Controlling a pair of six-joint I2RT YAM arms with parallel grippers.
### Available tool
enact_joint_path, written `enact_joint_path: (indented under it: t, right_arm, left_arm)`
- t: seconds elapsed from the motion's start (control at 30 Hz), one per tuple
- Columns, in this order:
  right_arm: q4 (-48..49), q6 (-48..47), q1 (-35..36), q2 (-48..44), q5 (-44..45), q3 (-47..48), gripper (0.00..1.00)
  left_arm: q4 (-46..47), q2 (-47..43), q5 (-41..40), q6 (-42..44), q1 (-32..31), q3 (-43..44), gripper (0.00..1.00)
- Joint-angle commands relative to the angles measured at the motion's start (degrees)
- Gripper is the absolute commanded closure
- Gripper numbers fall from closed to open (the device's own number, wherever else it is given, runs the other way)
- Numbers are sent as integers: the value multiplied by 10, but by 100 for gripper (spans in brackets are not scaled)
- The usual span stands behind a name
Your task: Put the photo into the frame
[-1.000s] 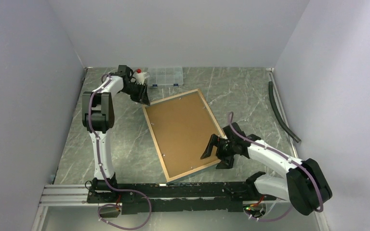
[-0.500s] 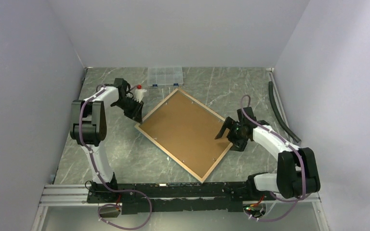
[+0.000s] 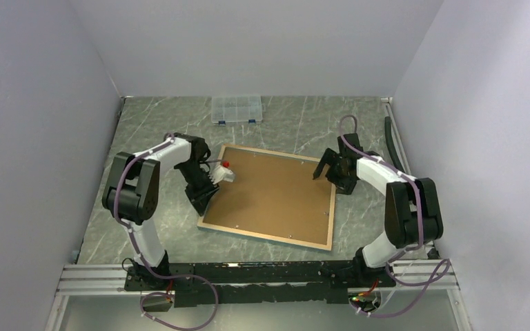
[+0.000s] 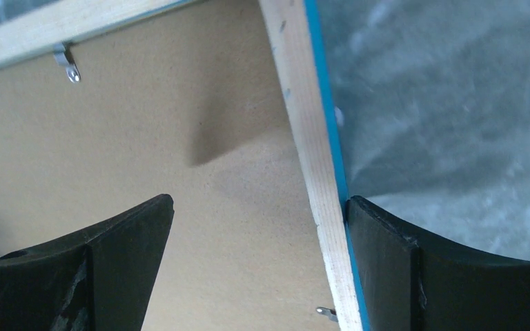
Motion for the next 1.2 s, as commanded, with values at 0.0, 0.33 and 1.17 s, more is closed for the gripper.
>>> enact_joint_path:
  t: [0.0, 0.33, 1.17]
  right_arm:
    - [53, 9, 14, 33, -60, 61, 0]
    - [31, -9, 14, 23, -27, 74, 0]
    - [92, -60, 116, 33, -166, 176, 0]
  left_arm:
    - [-86, -36, 119, 68, -17, 20, 65]
    - [24, -3, 158, -136, 128, 116, 54]
    - [172, 150, 230, -295, 165, 106, 81]
